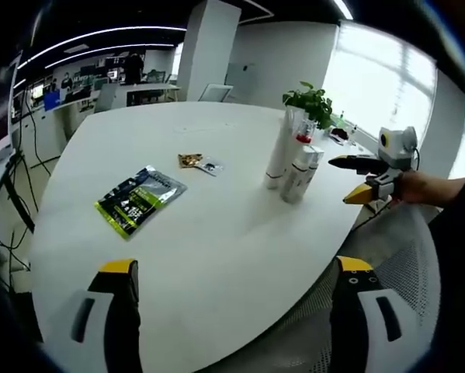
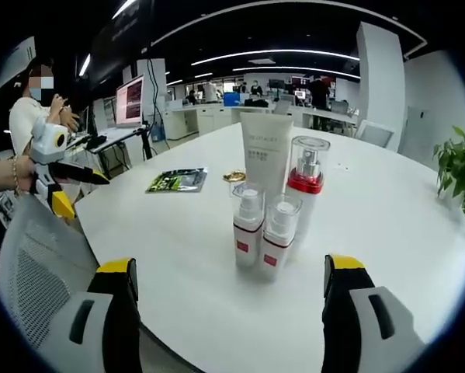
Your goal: Arrange the skincare products in the storage area until every visible bottle or jar stands upright without overlapping.
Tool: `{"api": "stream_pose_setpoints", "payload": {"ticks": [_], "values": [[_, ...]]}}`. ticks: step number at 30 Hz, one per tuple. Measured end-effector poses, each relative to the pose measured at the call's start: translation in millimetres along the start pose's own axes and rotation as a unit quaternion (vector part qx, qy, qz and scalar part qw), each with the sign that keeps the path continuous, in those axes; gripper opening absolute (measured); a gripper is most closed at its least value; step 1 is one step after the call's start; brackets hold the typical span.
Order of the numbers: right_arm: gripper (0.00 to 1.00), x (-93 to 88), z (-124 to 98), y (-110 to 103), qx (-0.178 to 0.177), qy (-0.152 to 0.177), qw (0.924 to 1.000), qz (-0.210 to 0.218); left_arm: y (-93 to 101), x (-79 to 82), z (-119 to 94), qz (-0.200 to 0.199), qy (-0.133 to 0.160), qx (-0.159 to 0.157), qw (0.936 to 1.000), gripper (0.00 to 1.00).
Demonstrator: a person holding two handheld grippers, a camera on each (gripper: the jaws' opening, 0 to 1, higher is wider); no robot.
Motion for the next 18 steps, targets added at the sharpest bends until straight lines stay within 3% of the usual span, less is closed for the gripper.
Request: {"api": "stream_pose_setpoints", "payload": {"ticks": [6, 10, 18], "values": [[0.99, -0.6, 0, 3, -0.006, -0.002, 1.0, -0.002, 2.0, -0.1, 5, 0.006, -0.017, -0.009, 0.9998, 0.99], [0.99, -0.3, 0, 3, -0.009, -0.002, 1.0, 0.001, -0.4, 4.0, 6, 0.021, -0.012, -0.011, 0.9996, 0.99], [0.99, -1.3, 0, 5, -0.014, -0.006, 0.9999, 0.006, -18.3, 11.1, 14, 0.038, -0.037, -0.012, 0.9985, 0.98]]}}
Point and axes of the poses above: the point that each gripper's makers call its tool centre point, and the gripper's own axes: z roughly forward along the fingers, y roughly to its right, x roughly out of its top, the point moved 4 cm from there along -z, roughly backward along the fingers, and after that the axes turned 6 degrees about -y, right-handed, at the moved point
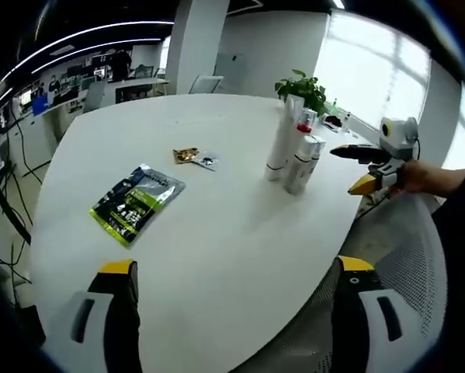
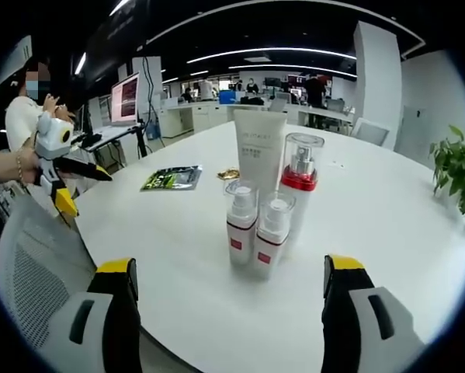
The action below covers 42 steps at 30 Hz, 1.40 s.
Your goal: Arrange the skincare products in the storage area until every visible bottle or jar stands upright without overlapping.
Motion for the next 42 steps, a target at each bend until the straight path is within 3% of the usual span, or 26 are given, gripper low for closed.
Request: {"api": "stream_pose_setpoints", "payload": {"ticks": [15, 42], "values": [[0.98, -3.6, 0, 7, -0.006, -0.007, 0.9997, 0.021, -48.9, 25.9, 27, 0.042, -0.038, 0.008, 0.9984, 0.96], [0.99, -12.4, 4, 10, -0.009, -0.028, 0.9989, 0.036, -125.1, 52.7, 72, 0.084, -0.102, 0.016, 0.9911, 0.96]]}}
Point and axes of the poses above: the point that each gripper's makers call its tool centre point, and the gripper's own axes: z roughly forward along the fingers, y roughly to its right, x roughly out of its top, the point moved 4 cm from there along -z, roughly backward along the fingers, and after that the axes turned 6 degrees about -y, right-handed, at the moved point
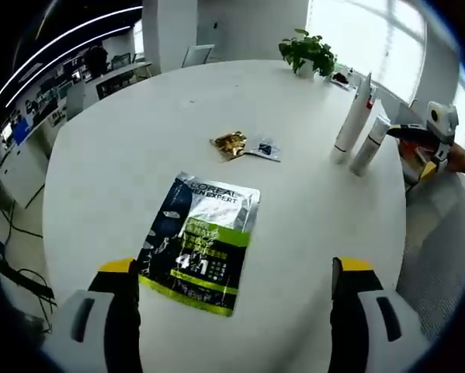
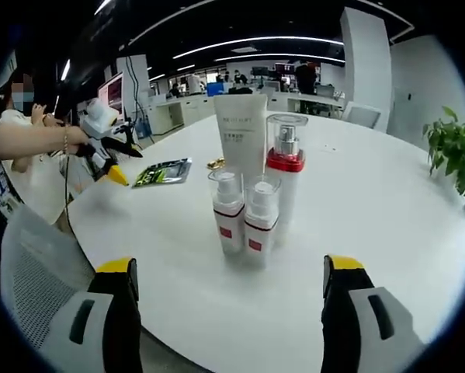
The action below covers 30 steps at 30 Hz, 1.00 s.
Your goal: Arrange the skincare products in the storage area until every visible bottle or jar stands upright without overlapping.
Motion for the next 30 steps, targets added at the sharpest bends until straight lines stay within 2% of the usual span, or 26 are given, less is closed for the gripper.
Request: {"api": "stream_pose_setpoints", "payload": {"ticks": [4, 6, 8, 19, 24, 28, 30], "values": [[0.99, -1.3, 0, 0, 0.0, -0.005, 1.0, 0.004, -16.6, 0.5, 6, 0.002, -0.015, 0.004, 0.9999, 0.96], [0.99, -1.8, 1, 1, -0.001, -0.007, 1.0, 0.003, -25.0, 0.6, 3, -0.002, -0.021, 0.006, 0.9998, 0.95], [0.99, -2.2, 2, 1, -0.001, -0.009, 1.0, 0.004, -33.0, 2.3, 10, -0.001, -0.028, 0.006, 0.9996, 0.94], [0.98, -4.7, 3, 2, -0.002, -0.018, 0.9998, 0.006, -37.7, -4.7, 28, 0.033, -0.071, -0.005, 0.9969, 0.93], [0.98, -6.0, 4, 2, -0.003, -0.022, 0.9997, 0.008, -47.9, -0.4, 37, 0.037, -0.076, -0.005, 0.9964, 0.91], [0.98, -7.2, 5, 3, -0.004, -0.025, 0.9996, 0.009, -53.4, -0.1, 47, 0.044, -0.087, -0.005, 0.9952, 0.85], [0.98, -7.5, 4, 2, -0.003, -0.026, 0.9996, 0.011, -49.1, -2.2, 43, 0.048, -0.089, -0.005, 0.9949, 0.84]]}}
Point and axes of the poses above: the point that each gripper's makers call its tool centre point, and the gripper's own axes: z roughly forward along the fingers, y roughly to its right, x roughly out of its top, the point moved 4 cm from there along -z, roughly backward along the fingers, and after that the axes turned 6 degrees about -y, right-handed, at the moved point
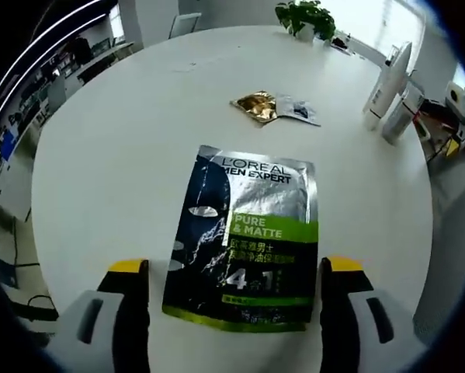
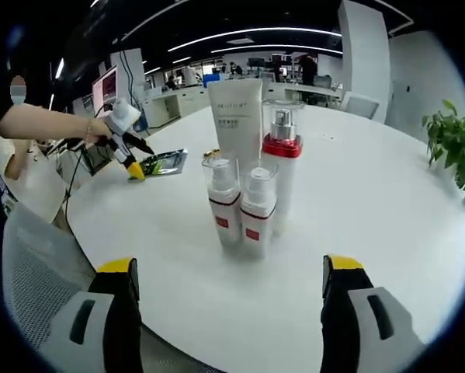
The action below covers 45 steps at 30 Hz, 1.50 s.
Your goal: Arrange the skincare products in the storage area until every visible bottle or jar stands upright without overlapping.
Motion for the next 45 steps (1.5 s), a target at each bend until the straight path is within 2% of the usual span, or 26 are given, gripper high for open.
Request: {"api": "stream_pose_setpoints", "payload": {"ticks": [9, 12, 15, 21, 28, 30, 31, 34, 41, 45], "values": [[0.97, -1.3, 2, -2, 0.003, -0.005, 1.0, -0.004, -2.0, 2.3, 2, 0.012, 0.0, 0.005, 0.9999, 0.84], [0.97, -1.8, 2, -2, 0.005, -0.007, 1.0, -0.005, 3.7, 3.4, 0, 0.013, 0.0, 0.005, 0.9999, 0.79], [0.96, -1.3, 2, -3, 0.005, -0.007, 0.9999, -0.006, 6.7, 5.1, -1, 0.015, 0.001, 0.004, 0.9999, 0.7], [0.96, -1.3, 2, -4, 0.005, -0.008, 0.9999, -0.009, 4.2, 5.3, 2, 0.008, -0.003, 0.01, 0.9999, 0.65], [0.96, -0.6, 1, -4, 0.004, -0.007, 0.9999, -0.012, 13.2, 10.8, 2, 0.018, 0.007, 0.012, 0.9997, 0.35], [0.96, -0.2, 1, -4, 0.004, -0.005, 0.9999, -0.011, 11.5, 11.1, 2, 0.006, 0.013, 0.015, 0.9998, 0.3], [0.96, 0.0, 1, -4, 0.004, -0.005, 0.9999, -0.012, 10.9, 9.4, 0, 0.001, 0.009, 0.017, 0.9998, 0.23], [0.96, 0.5, 1, -3, 0.004, -0.003, 0.9999, -0.012, 13.7, 10.0, -4, -0.006, 0.02, 0.026, 0.9995, 0.1], [0.95, 1.3, 1, -4, 0.005, 0.0, 0.9999, -0.013, 25.8, 4.0, -8, -0.036, 0.036, 0.021, 0.9985, 0.07], [0.95, 3.0, 0, -4, 0.007, 0.005, 0.9999, -0.014, 32.2, 4.7, -18, -0.064, 0.057, 0.016, 0.9962, 0.06]]}}
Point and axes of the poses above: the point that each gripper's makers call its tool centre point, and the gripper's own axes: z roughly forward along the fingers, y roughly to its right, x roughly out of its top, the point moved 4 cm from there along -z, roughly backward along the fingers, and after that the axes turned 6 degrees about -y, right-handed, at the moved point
